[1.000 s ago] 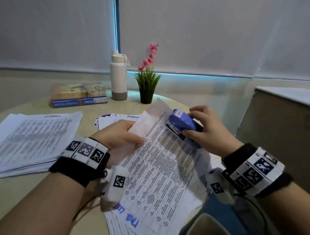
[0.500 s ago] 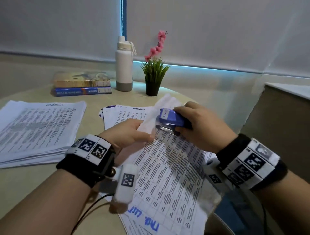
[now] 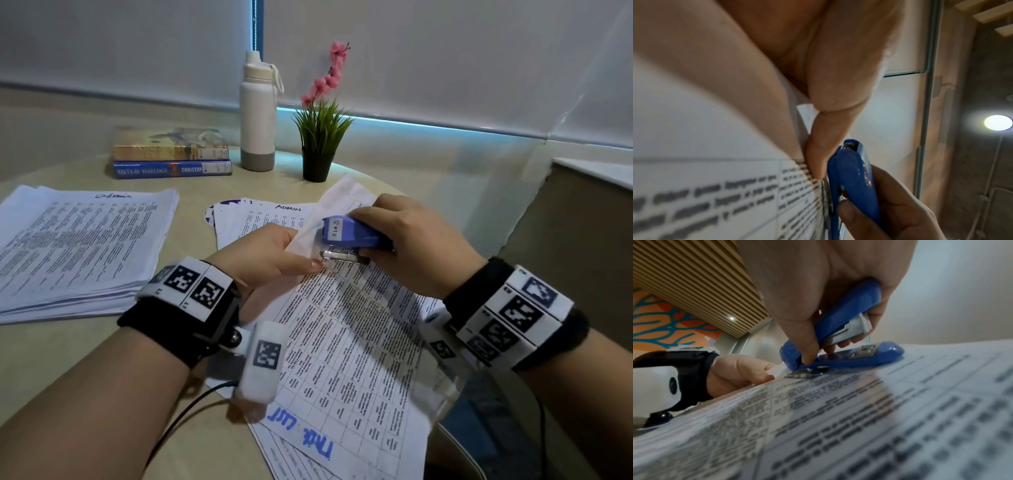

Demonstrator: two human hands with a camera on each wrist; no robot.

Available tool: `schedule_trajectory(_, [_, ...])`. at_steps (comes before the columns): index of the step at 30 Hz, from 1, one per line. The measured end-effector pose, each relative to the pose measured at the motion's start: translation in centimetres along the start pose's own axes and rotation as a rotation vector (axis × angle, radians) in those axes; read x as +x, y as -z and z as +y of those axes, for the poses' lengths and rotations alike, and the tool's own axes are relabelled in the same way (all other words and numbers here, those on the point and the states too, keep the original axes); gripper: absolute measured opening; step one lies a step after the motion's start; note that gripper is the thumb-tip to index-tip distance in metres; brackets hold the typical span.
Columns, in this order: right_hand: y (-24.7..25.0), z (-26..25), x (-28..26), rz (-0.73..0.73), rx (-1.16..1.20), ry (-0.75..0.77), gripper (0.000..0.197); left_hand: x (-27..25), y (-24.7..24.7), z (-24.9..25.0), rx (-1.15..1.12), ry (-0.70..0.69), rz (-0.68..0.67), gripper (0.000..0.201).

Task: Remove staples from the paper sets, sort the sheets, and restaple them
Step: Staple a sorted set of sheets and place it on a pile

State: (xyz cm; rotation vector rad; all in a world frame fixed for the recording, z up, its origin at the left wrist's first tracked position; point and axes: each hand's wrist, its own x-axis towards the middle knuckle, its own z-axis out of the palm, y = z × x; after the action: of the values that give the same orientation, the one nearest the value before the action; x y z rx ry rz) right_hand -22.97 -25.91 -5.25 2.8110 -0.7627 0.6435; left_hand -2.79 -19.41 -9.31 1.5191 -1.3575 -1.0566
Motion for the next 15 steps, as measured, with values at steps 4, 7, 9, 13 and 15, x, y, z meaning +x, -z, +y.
schedule_trajectory(4, [-0.40, 0.15, -0.11, 0.026, 0.149, -0.099, 0.036, -0.31, -0.09, 0.36, -0.070, -0.059, -0.035, 0.007])
schedule_trajectory(7, [-0.48, -0.27, -0.01, 0.045, 0.177, -0.117, 0.038, -0.53, -0.40, 0.48, -0.148, -0.085, -0.041, 0.014])
schedule_trajectory(9, [-0.44, -0.49, 0.24, 0.053, 0.127, -0.073, 0.038, -0.55, -0.44, 0.42, -0.172, -0.077, -0.035, 0.012])
schedule_trajectory(13, [-0.38, -0.49, 0.32, 0.023, 0.218, -0.140, 0.035, -0.59, -0.29, 0.67, -0.142, -0.092, -0.020, 0.012])
schedule_trajectory(15, [-0.45, -0.72, 0.23, 0.038, 0.147, -0.102, 0.035, -0.53, -0.41, 0.63, -0.170, -0.087, -0.018, 0.010])
